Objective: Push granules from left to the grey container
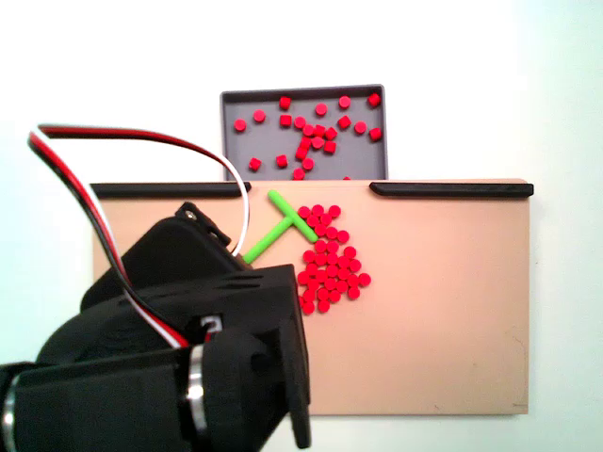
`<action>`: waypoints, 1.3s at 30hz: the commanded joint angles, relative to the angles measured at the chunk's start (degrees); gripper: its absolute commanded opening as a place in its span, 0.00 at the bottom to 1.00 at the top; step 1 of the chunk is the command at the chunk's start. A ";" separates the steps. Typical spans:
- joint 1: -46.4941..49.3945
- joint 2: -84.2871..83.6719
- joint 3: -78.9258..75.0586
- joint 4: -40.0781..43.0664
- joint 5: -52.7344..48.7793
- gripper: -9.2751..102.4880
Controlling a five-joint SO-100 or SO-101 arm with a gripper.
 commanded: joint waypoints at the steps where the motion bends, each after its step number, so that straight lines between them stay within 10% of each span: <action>1: 0.97 -0.09 -0.26 -0.18 -2.29 0.08; 27: 2.11 15.64 -0.79 2.55 -20.65 0.08; 39: 2.99 32.17 22.06 3.25 -31.99 0.08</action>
